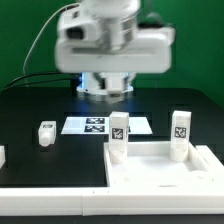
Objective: Assemble square table
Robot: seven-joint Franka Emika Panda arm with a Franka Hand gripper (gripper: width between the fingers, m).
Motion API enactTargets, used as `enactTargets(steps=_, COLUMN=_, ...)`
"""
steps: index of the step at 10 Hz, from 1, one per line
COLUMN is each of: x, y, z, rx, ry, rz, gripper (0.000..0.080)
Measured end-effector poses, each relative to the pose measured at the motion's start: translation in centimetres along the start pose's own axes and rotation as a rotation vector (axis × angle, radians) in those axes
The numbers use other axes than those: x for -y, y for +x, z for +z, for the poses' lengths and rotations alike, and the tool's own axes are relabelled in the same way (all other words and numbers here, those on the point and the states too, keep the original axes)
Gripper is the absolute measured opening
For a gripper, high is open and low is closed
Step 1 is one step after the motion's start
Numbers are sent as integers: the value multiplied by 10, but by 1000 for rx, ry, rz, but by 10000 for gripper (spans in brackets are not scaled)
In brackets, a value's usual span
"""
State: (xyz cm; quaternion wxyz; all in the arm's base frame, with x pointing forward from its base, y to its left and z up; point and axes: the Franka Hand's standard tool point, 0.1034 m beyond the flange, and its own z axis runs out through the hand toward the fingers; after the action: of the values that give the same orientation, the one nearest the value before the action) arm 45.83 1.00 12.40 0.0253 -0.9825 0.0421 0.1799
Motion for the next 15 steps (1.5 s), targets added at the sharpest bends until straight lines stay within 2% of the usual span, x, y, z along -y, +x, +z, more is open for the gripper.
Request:
enactTargets(steps=1, x=17, y=19, z=-21, rx=-131, ry=26, rz=14, gripper=282)
enactTargets(steps=2, x=18, y=26, z=-27, rx=-218, ry=16, rz=-3, gripper=282)
enactTargets(steps=5, x=17, y=29, z=-23, rx=-429, ry=13, rz=-7, gripper=282)
enactTargets(steps=6, x=23, y=38, z=-27, rx=-491, ry=13, rz=1, gripper=282)
enactTargets(steps=7, x=37, y=60, z=-37, rx=-567, ry=10, rz=-12, gripper=282)
enactTargets(steps=9, x=52, y=102, z=-58, rx=-706, ry=-10, rz=-50, gripper=282)
enactTargets(steps=10, x=56, y=101, z=-59, rx=-801, ry=-14, rz=-64, gripper=282)
enactTargets(steps=11, x=54, y=94, z=-50, rx=-821, ry=-17, rz=-61, gripper=282)
enactTargets(steps=14, x=54, y=95, z=-49, rx=-816, ry=-17, rz=-61, gripper=282)
enactTargets(steps=15, x=66, y=106, z=-49, rx=-785, ry=-5, rz=-46, gripper=282)
